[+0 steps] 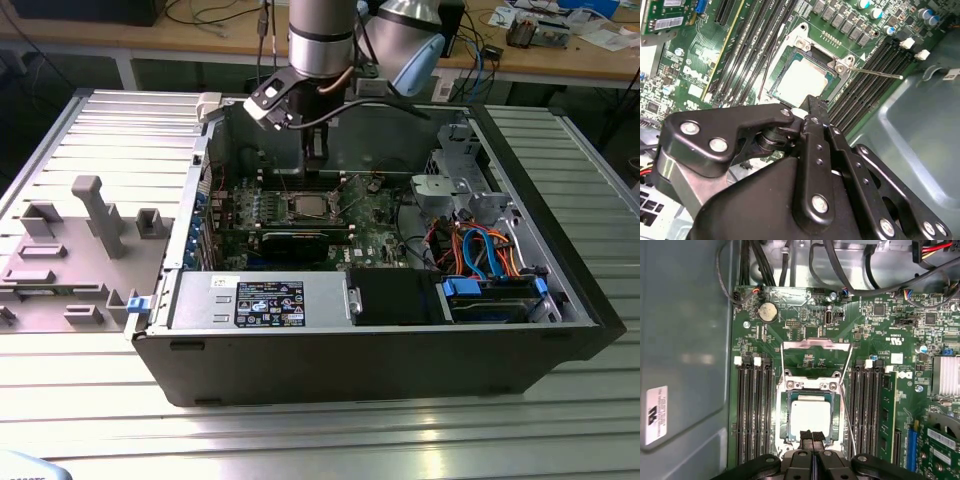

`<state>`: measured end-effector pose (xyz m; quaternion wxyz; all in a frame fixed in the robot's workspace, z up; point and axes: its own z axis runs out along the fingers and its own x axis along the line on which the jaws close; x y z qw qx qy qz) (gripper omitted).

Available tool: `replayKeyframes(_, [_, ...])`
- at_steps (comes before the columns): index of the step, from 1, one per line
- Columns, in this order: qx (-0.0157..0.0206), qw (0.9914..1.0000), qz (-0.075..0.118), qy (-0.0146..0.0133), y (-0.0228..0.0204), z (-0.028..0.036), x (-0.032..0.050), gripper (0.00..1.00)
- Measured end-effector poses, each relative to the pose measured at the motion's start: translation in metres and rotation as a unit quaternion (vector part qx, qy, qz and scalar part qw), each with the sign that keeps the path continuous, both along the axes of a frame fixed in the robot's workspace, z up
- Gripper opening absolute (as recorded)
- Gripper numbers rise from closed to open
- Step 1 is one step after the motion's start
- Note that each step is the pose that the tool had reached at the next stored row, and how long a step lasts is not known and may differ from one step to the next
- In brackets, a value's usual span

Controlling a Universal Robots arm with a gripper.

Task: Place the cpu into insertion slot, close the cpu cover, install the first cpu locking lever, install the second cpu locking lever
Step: 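Place the cpu into insertion slot, then close the cpu cover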

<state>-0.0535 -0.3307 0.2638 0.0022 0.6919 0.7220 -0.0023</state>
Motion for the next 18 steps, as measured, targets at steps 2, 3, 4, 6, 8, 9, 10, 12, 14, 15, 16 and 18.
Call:
replayKeyframes(2, [0.0009,1.0,0.0,0.0,0.0,0.0044,0.0,0.11])
replayKeyframes(3, [0.0014,1.0,0.0,0.0,0.0,0.0062,0.0,0.11])
replayKeyframes(4, [0.0019,1.0,0.0,0.0,0.0,0.0077,0.0,0.11])
replayKeyframes(6, [0.0028,1.0,0.0,-0.0001,0.0001,0.0081,0.0,0.11])
replayKeyframes(8, [0.0028,1.0,0.0,0.0,0.0,0.0082,0.0,0.11])
replayKeyframes(9, [0.0028,1.0,0.0,0.0,0.0,0.0082,0.0,0.11])
replayKeyframes(10, [0.0027,1.0,0.0,0.0,0.0,0.0082,0.0,0.11])
replayKeyframes(12, [0.0028,1.0,0.0,0.0,0.0,0.0082,0.0,0.11])
replayKeyframes(14, [0.0028,1.0,0.0,0.0,0.0,0.0082,0.0,0.11])
replayKeyframes(15, [0.0028,1.0,0.0,0.0,0.0,0.0082,0.0,0.11])
replayKeyframes(16, [0.0028,1.0,0.0,0.0,0.0,0.0082,0.0001,0.11])
replayKeyframes(18, [0.0027,1.0,0.0,0.0,-0.0001,0.0082,0.0004,0.11])
